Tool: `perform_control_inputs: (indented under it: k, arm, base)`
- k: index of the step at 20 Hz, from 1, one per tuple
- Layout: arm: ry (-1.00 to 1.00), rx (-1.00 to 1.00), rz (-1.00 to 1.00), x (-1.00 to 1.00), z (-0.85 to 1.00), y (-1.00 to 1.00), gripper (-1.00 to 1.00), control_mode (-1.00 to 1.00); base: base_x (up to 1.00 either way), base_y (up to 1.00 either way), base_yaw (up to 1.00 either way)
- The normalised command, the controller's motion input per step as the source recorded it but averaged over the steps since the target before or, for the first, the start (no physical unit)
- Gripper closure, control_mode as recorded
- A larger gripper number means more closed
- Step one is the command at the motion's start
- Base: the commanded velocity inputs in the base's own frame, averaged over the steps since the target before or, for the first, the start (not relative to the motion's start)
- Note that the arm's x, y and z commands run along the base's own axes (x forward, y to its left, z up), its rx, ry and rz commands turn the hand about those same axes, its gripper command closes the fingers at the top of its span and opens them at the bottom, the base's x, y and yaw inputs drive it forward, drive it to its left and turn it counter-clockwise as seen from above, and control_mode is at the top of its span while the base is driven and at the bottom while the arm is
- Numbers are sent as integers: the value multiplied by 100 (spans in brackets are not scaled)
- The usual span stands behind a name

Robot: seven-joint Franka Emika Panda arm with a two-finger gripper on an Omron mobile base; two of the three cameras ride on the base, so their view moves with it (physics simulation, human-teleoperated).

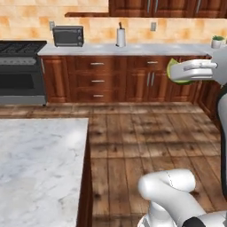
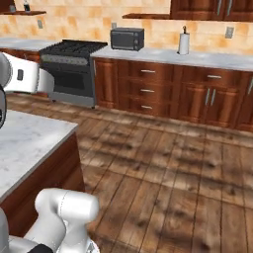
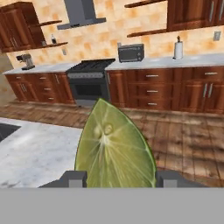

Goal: There is a bowl on the dining counter. Grab a lemon wedge from the fridge and place it in the bowl. Then get the liquor bottle and glass cup from the cabinet and place them next to the bowl.

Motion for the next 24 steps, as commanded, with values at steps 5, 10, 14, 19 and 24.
perform_control_inputs:
  k: [5,10,14,19,24]
  arm:
    - [0,0,0,0,0,0,100,100]
    - [0,0,0,0,0,0,100,100]
    - [0,0,0,0,0,0,100,100]
    - [0,0,0,0,0,0,100,100]
    - [0,0,0,0,0,0,100,100]
  base:
    - [-100,0,41]
    - [-100,0,38]
    - [-95,5,37]
    - [-92,19,35]
    - [-86,36,32]
